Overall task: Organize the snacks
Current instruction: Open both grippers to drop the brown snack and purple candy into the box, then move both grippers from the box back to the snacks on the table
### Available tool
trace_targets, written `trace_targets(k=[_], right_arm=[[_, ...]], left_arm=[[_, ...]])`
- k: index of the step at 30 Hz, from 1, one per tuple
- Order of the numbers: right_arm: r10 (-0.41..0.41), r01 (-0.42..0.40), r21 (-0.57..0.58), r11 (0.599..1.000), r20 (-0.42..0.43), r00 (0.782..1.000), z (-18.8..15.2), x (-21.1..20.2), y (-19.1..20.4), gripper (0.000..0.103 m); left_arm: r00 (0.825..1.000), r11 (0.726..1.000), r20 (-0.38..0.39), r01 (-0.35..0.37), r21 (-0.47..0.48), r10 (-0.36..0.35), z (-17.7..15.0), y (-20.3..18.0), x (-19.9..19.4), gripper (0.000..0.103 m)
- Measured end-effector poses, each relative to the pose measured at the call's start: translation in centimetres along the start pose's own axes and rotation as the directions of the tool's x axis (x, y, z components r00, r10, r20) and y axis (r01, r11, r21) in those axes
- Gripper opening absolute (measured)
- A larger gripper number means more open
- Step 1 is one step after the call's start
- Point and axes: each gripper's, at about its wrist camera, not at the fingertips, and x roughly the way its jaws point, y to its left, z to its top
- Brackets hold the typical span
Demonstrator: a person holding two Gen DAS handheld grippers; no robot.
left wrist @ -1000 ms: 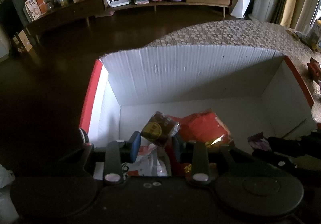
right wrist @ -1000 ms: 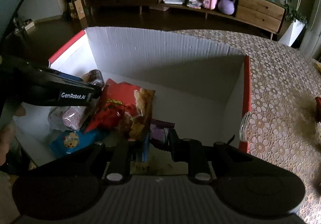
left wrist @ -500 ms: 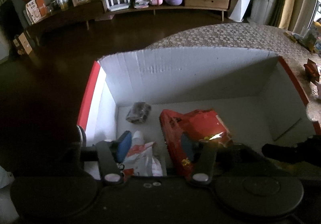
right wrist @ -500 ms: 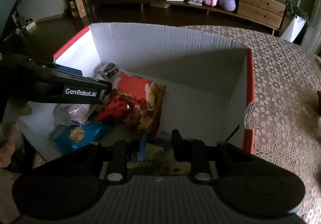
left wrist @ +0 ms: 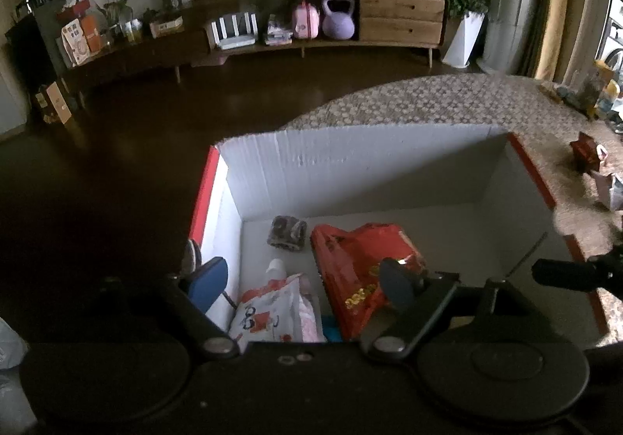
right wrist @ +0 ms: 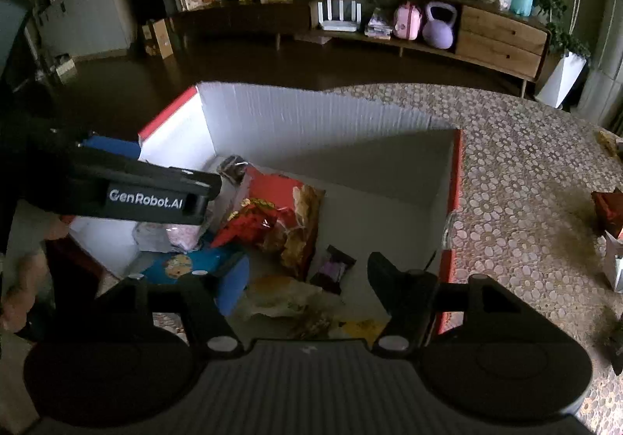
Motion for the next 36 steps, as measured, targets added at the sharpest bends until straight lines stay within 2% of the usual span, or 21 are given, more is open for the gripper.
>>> trace_targets(k=[6, 14, 16, 18, 24, 32, 36], right_arm=[[-0.003, 0.003, 0.01, 1.0, 0.039, 0.999, -0.1, -2.8, -0.2, 0.072], [-0.008, 0.006, 0.025, 1.0, 0.089, 0.996, -1.0, -6.9, -1.0, 0.073], [-0.012, 0.008, 0.031, 0.999, 0.104, 0.994, -1.4, -8.1, -1.3, 0.081], [-0.014, 0.01, 0.033, 0.999, 0.12, 0.993, -1.7, -9.2, -1.7, 0.082], [-0.024, 0.017, 0.045, 0.999, 0.157, 0.987, -2.8, -12.5, -3.0, 0.082], [-0.053, 0.035, 0.094, 0.995, 0.189, 0.981, -5.8, -16.3, -6.2, 0.083], [-0.096, 0.071, 0.129, 0.989, 0.202, 0.975, -7.5, -18.1, -8.6, 0.083]], left_arm=[[0.998, 1.0, 0.053, 0.021, -0.003, -0.021, -0.1, -0.3, -2.7, 0.089], [0.99, 0.998, 0.123, 0.069, 0.01, -0.07, -0.5, -1.8, -6.3, 0.095], [0.987, 0.996, 0.139, 0.085, 0.018, -0.086, -0.6, -2.2, -7.2, 0.096], [0.983, 0.995, 0.154, 0.097, 0.025, -0.1, -0.7, -2.8, -7.9, 0.097], [0.97, 0.99, 0.2, 0.133, 0.049, -0.14, -1.3, -5.1, -10.2, 0.102], [0.945, 0.977, 0.247, 0.199, 0.079, -0.213, -2.5, -8.8, -12.5, 0.103], [0.932, 0.968, 0.265, 0.23, 0.098, -0.248, -3.1, -11.1, -13.3, 0.103]])
